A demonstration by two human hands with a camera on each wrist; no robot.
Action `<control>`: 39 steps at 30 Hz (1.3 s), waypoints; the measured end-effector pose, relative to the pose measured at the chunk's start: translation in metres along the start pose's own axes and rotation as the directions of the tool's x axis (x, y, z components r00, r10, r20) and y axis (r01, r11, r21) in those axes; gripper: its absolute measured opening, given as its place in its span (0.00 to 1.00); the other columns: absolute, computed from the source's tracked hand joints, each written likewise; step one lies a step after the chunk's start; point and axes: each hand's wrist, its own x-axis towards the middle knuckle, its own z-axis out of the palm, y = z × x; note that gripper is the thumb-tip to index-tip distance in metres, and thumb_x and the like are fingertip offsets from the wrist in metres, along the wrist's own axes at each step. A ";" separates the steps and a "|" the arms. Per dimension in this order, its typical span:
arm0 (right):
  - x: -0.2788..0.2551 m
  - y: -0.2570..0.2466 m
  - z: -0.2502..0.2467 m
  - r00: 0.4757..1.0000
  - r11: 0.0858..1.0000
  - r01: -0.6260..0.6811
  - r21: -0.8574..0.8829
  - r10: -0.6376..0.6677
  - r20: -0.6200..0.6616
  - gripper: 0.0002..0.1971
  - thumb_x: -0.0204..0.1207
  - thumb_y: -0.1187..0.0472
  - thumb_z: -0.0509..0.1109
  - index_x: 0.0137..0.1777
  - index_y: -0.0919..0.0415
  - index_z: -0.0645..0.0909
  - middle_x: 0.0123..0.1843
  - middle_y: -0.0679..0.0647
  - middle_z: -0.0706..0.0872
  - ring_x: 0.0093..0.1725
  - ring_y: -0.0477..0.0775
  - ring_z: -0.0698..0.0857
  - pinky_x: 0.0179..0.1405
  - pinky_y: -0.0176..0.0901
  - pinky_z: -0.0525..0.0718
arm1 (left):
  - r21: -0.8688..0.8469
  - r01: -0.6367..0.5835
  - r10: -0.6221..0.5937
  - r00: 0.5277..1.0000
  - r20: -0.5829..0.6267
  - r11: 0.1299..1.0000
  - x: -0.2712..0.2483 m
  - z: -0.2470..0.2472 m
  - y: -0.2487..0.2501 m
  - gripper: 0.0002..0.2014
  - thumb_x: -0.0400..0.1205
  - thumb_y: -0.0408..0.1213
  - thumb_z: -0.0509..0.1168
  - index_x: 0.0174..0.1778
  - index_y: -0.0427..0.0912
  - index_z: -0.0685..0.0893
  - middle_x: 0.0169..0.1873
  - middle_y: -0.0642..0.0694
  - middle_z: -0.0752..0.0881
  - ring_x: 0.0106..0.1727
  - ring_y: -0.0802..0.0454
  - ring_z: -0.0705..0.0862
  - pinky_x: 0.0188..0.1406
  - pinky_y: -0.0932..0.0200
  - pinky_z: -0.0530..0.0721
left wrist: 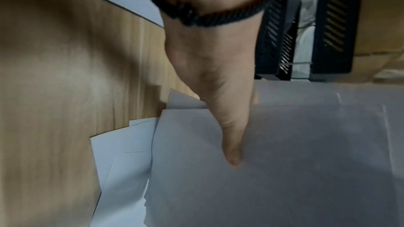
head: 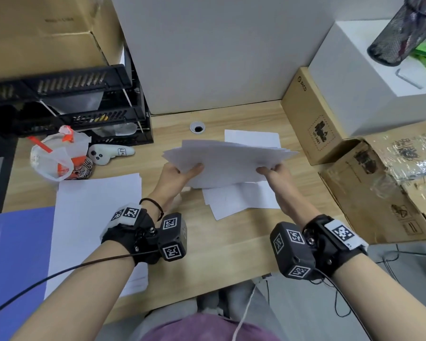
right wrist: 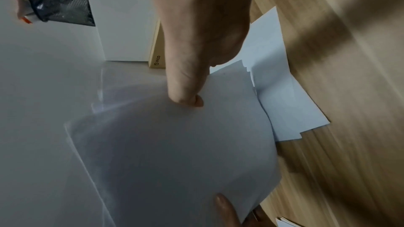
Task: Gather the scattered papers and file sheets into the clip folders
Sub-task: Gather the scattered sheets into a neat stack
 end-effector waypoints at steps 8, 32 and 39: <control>-0.007 0.012 0.009 0.999 0.995 -0.041 0.090 0.040 0.011 0.14 0.78 0.69 0.63 0.57 0.50 0.79 0.56 0.45 0.84 0.62 0.52 0.79 0.67 0.48 0.75 | -0.149 0.011 -0.016 0.999 -0.038 0.989 0.000 0.010 0.004 0.16 0.77 0.34 0.73 0.60 0.43 0.83 0.53 0.50 0.89 0.51 0.62 0.88 0.43 0.71 0.82; 0.022 0.006 0.031 0.993 0.985 -0.114 0.126 0.115 -0.006 0.21 0.73 0.70 0.59 0.67 0.59 0.76 0.60 0.51 0.85 0.58 0.51 0.83 0.49 0.41 0.79 | -0.059 0.070 -0.078 0.984 -0.158 0.996 0.028 0.003 0.006 0.17 0.77 0.23 0.53 0.56 0.38 0.81 0.50 0.48 0.87 0.45 0.57 0.85 0.41 0.64 0.83; 0.022 0.033 0.054 0.969 0.975 -0.216 -0.057 0.222 0.111 0.16 0.82 0.57 0.55 0.63 0.63 0.74 0.59 0.60 0.82 0.68 0.66 0.76 0.52 0.44 0.75 | 0.173 0.222 -0.215 0.975 -0.061 0.959 0.001 -0.027 -0.026 0.23 0.82 0.25 0.49 0.69 0.47 0.77 0.62 0.53 0.83 0.65 0.52 0.81 0.53 0.63 0.78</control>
